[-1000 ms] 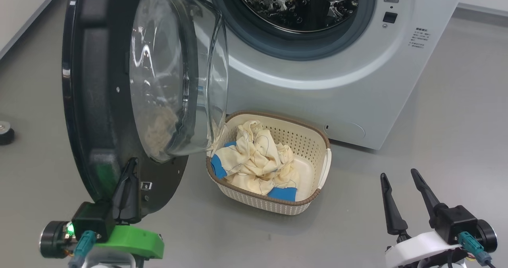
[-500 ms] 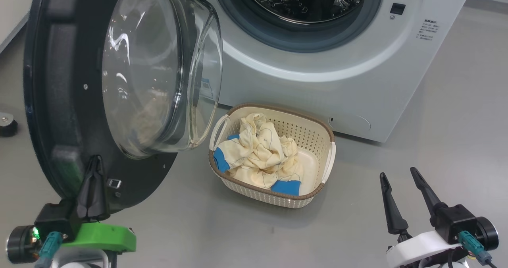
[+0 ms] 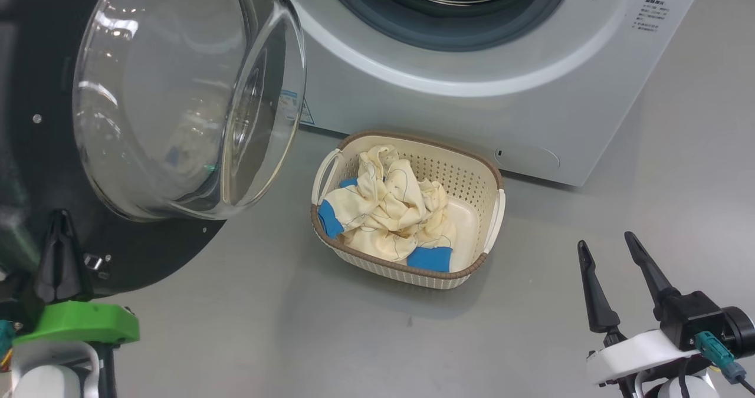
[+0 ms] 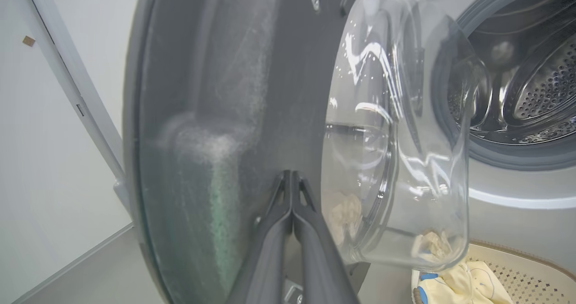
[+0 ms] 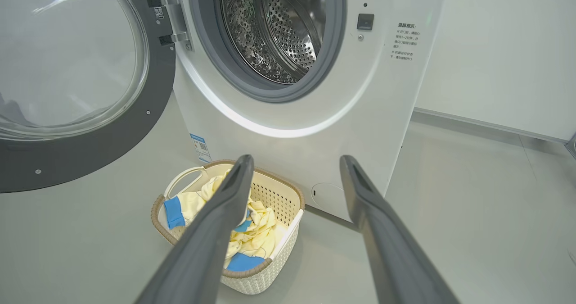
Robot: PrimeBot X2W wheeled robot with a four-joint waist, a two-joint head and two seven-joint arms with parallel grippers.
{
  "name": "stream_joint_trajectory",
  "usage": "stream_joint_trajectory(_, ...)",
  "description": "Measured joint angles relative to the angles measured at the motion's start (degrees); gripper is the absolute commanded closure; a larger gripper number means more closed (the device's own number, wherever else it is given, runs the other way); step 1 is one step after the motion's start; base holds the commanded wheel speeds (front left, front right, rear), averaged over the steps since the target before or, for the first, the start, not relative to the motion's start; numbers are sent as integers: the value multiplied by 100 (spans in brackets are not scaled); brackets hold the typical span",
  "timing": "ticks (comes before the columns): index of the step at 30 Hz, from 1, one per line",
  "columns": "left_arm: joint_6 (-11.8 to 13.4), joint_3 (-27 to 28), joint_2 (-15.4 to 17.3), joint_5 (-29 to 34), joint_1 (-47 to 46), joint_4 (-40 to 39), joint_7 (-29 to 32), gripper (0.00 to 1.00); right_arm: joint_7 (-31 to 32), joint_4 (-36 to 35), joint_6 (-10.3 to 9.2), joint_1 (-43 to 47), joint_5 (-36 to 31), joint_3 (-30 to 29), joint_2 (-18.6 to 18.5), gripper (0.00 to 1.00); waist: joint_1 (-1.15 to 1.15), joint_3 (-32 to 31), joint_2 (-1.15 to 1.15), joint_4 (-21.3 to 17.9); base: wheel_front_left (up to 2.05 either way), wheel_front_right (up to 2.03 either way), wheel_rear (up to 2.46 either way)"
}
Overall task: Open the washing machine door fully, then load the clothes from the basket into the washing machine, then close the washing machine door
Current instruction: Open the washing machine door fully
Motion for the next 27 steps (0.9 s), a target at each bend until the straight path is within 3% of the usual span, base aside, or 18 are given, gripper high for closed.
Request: stream_joint_trajectory(27, 7, 995, 598, -550, -1603, 1646, -194, 100, 0, -168, 62, -597, -149, -168, -272, 0, 1, 965, 0, -121, 0, 0, 0)
